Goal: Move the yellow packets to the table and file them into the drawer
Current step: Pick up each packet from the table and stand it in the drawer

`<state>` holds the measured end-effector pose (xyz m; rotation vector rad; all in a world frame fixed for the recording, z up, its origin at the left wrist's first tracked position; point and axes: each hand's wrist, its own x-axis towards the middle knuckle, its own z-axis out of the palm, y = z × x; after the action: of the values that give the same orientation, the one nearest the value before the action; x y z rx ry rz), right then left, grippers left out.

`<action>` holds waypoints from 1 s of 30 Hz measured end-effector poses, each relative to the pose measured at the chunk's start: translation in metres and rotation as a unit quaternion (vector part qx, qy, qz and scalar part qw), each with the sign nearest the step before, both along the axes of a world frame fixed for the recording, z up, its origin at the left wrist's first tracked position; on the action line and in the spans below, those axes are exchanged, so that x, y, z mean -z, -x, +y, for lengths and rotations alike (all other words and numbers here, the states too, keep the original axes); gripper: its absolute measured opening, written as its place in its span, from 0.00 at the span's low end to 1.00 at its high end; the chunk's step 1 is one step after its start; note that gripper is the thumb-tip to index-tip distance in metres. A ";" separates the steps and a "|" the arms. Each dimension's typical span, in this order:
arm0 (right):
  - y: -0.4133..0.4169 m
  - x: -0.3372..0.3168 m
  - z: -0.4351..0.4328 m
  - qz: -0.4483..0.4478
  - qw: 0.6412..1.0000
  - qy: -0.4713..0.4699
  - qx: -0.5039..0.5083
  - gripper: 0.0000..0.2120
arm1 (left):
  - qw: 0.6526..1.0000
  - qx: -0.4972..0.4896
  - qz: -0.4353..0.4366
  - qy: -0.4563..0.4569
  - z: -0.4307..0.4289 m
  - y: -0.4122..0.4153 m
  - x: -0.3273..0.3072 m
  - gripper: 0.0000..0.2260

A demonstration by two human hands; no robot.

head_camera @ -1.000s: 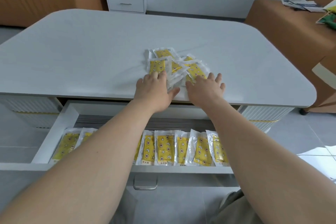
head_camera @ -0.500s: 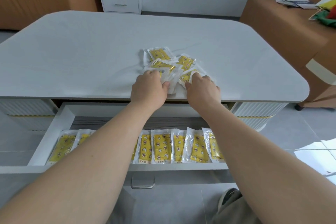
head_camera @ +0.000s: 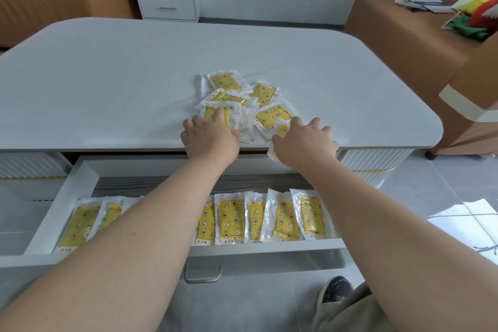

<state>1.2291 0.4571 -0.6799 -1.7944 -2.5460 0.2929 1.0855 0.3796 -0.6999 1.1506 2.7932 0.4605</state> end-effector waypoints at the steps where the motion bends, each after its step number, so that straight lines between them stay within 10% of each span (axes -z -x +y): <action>1: -0.002 0.000 0.000 -0.012 1.000 -0.011 0.007 0.26 | 1.000 0.001 0.006 -0.011 -0.001 -0.001 0.000 0.23; 9: -0.005 -0.004 -0.003 0.003 0.999 0.030 0.029 0.27 | 0.993 -0.004 0.035 -0.110 0.001 -0.006 0.002 0.24; 19: -0.006 -0.020 0.006 0.300 0.948 0.087 0.060 0.44 | 0.961 0.045 -0.099 -0.256 0.005 -0.011 0.000 0.28; 26: 0.005 -0.029 0.003 0.491 0.857 0.117 0.108 0.10 | 0.920 0.002 -0.196 -0.341 -0.005 -0.005 -0.016 0.19; 30: 0.016 -0.032 -0.010 0.529 0.832 0.135 0.101 0.15 | 0.886 -0.036 -0.254 -0.386 -0.019 0.007 -0.022 0.06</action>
<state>1.2130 0.4471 -0.6476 -1.3115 -1.5475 1.2606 1.0790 0.3601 -0.6774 0.8160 2.2035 1.7044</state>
